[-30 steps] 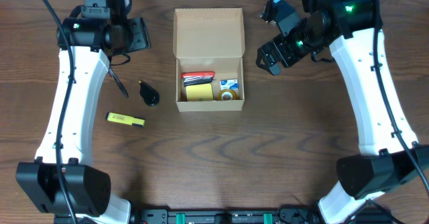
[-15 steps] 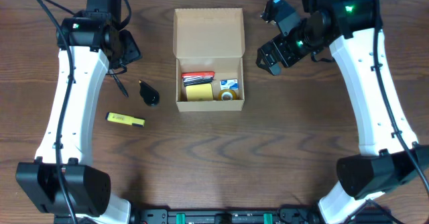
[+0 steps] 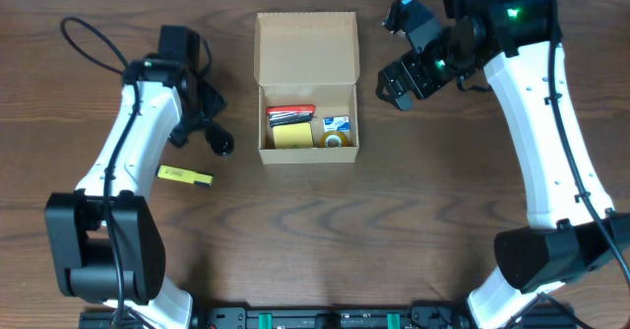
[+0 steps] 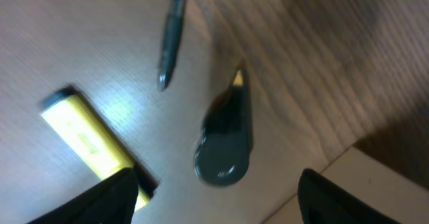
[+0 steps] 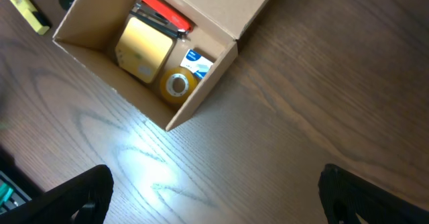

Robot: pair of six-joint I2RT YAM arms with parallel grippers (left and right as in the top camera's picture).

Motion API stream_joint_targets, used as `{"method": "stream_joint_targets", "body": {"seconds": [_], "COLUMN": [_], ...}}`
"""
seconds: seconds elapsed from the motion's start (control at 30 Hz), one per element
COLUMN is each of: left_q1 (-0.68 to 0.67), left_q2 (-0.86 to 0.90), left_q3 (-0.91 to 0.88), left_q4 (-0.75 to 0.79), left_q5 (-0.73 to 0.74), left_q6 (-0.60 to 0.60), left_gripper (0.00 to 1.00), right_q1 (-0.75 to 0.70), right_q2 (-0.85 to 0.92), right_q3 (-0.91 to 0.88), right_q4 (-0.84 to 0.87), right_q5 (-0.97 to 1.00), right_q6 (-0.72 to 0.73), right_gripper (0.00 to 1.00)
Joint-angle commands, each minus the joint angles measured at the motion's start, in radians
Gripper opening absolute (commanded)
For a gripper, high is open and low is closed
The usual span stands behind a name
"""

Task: Pack container
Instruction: 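Move the left gripper to the black tape measure and grasp it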

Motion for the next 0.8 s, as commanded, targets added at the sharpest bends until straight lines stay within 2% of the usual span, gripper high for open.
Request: {"method": "stream_joint_targets", "body": {"seconds": [0.0, 0.23, 0.6, 0.77], "left_q1": [-0.012, -0.038, -0.077, -0.076], "left_q2": [-0.001, 0.042, 0.147, 0.168], "left_q3": [-0.06, -0.129, -0.129, -0.129], "left_q4": [0.082, 0.146, 0.165, 0.166], "left_q5": [0.006, -0.019, -0.01, -0.01], "left_q6": [-0.054, -0.082, -0.209, -0.222], "left_gripper": [0.78, 0.84, 0.84, 0.82], "right_q1": [0.009, 0.009, 0.009, 0.009], "right_q2": [0.001, 0.001, 0.001, 0.001], "right_q3": [0.0, 0.0, 0.0, 0.0], "right_q4": [-0.001, -0.001, -0.001, -0.001], "right_q5": [-0.001, -0.001, -0.001, -0.001], "right_q6": [-0.007, -0.007, -0.007, -0.007], "right_gripper": [0.99, 0.99, 0.99, 0.99]}}
